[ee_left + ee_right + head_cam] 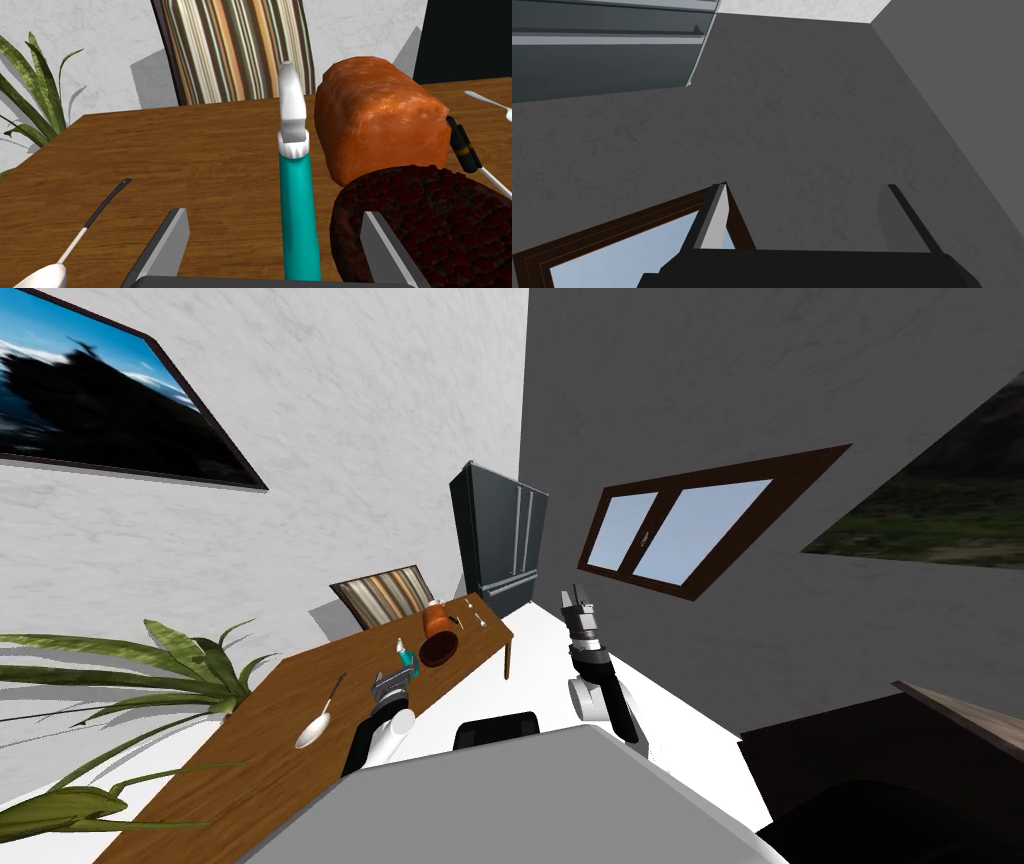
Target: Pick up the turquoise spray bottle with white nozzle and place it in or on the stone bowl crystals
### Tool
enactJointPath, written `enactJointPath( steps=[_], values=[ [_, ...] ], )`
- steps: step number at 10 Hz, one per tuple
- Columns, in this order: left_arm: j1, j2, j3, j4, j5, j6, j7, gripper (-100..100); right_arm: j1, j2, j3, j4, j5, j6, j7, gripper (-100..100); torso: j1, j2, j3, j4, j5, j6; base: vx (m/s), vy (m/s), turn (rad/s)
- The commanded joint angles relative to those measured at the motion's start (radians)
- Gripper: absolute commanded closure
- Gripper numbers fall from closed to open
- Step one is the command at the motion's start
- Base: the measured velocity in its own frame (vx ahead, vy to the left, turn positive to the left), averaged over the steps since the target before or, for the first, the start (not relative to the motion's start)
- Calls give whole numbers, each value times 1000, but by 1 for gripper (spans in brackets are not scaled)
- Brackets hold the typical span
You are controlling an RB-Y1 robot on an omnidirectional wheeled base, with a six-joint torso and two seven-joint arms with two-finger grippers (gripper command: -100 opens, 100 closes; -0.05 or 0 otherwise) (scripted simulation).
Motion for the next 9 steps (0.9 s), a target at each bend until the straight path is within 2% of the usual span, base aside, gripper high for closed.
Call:
enactJointPath(
  steps=[1,2,5,6,7,9],
  values=[
    [-15,-1,10,39,14,11,19,-100,0,0,0,0,0,0,0,0,0,0,0,0,0,0,84,-12,-25],
    [-27,-2,18,72,28,20,37,-100,0,0,0,0,0,0,0,0,0,0,0,0,0,0,86,-10,-27],
    [-28,-4,21,73,31,24,35,-100,0,0,0,0,0,0,0,0,0,3,2,1,0,0,32,-6,-2],
    [-29,-4,21,76,31,24,37,0,0,0,0,0,0,0,0,0,0,4,2,1,0,0,0,0,0],
    [-53,14,40,114,39,18,48,-100,0,0,0,0,0,0,0,0,0,5,3,1,0,0,-17,-1,-162],
    [-78,32,58,152,48,12,59,-100,0,0,0,0,0,0,0,0,0,8,4,2,0,0,-33,4,-172]
  ],
)
